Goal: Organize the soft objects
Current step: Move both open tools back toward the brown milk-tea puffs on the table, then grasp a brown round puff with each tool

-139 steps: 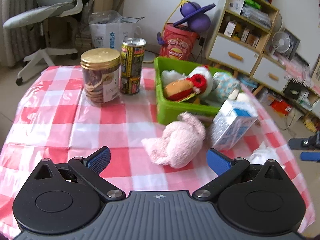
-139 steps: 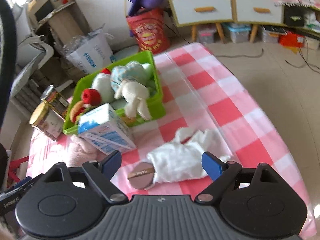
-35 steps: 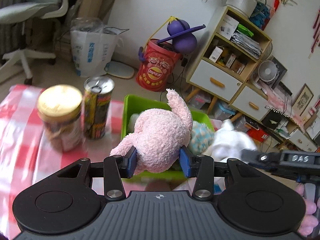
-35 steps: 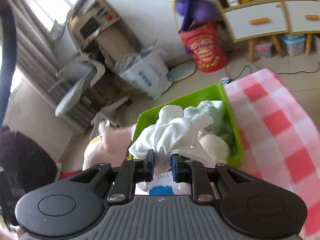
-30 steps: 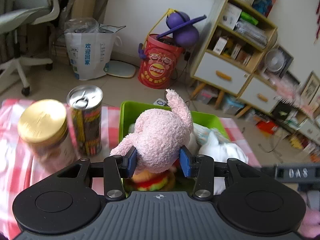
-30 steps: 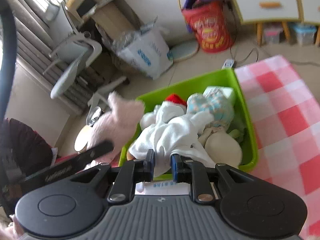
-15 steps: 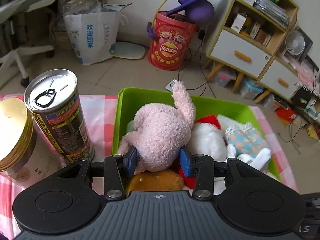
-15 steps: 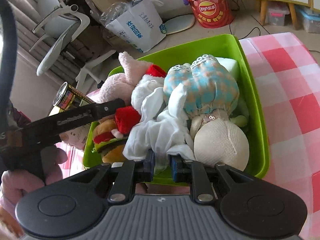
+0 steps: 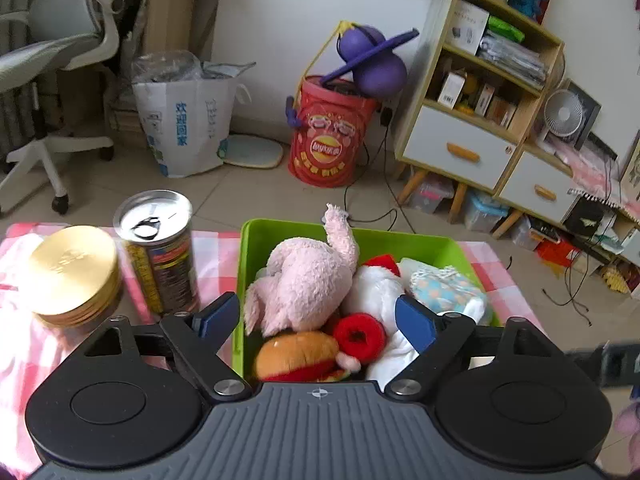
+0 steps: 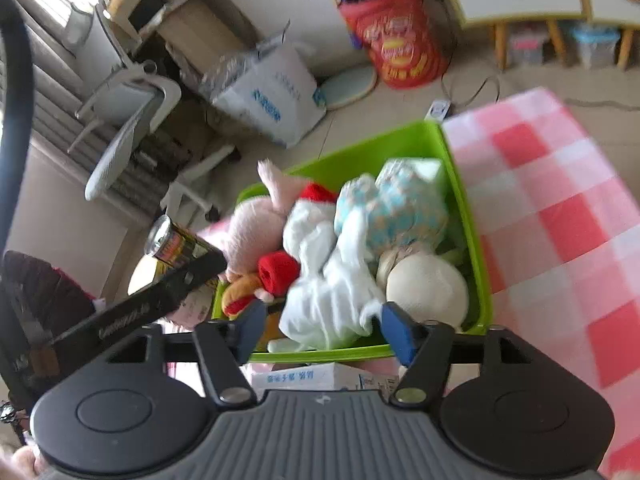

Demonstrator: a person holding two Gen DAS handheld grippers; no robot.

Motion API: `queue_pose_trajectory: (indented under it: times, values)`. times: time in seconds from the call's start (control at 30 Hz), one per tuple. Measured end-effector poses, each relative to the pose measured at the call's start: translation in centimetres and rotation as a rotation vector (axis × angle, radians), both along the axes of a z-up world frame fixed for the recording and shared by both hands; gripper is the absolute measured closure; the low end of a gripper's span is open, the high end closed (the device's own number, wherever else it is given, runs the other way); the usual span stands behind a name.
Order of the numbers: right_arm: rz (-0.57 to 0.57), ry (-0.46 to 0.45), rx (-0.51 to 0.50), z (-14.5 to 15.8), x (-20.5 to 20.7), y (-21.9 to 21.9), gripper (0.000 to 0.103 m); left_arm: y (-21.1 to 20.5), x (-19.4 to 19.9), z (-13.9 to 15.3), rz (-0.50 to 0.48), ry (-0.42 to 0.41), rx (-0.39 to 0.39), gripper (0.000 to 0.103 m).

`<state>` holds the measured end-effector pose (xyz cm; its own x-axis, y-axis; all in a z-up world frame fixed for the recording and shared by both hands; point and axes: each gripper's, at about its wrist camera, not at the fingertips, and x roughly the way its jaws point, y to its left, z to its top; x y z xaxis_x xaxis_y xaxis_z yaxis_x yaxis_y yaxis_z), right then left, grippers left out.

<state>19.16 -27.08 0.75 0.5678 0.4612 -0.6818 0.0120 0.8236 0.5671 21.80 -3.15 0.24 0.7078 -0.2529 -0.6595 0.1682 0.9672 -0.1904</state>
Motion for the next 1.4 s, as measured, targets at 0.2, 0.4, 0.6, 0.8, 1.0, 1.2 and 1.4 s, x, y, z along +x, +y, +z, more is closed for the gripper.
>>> queue_pose_trajectory:
  times: [0.2,0.4,0.6,0.8,1.0,1.2,1.4]
  values:
    - [-0.034,-0.086,-0.053,3.0,-4.2,-0.4,0.047,1.3,-4.5,1.3,0.004,-0.032,0.003,0.006]
    - [-0.045,-0.099,-0.098,2.7,-8.0,-0.3,0.045,2.6,-8.2,-0.1,0.003,0.000,0.014,0.006]
    - [-0.036,-0.094,-0.149,0.3,-10.6,0.7,0.041,3.3,-10.7,-2.5,0.011,0.016,0.021,0.005]
    - [-0.054,-0.145,-0.270,-1.9,-12.6,1.6,0.040,3.1,-12.3,-5.4,-0.027,-0.017,0.105,0.005]
    - [-0.004,-0.232,-0.358,-3.6,-13.3,2.7,0.035,2.4,-12.3,-8.3,-0.056,-0.012,0.166,0.005]
    - [0.079,-0.243,-0.406,-6.0,-13.3,3.3,0.035,1.3,-11.9,-10.9,-0.115,-0.014,0.216,0.005]
    - [0.133,-0.235,-0.414,-8.2,-13.1,3.8,0.035,0.8,-11.4,-11.9,-0.151,-0.036,0.224,0.006]
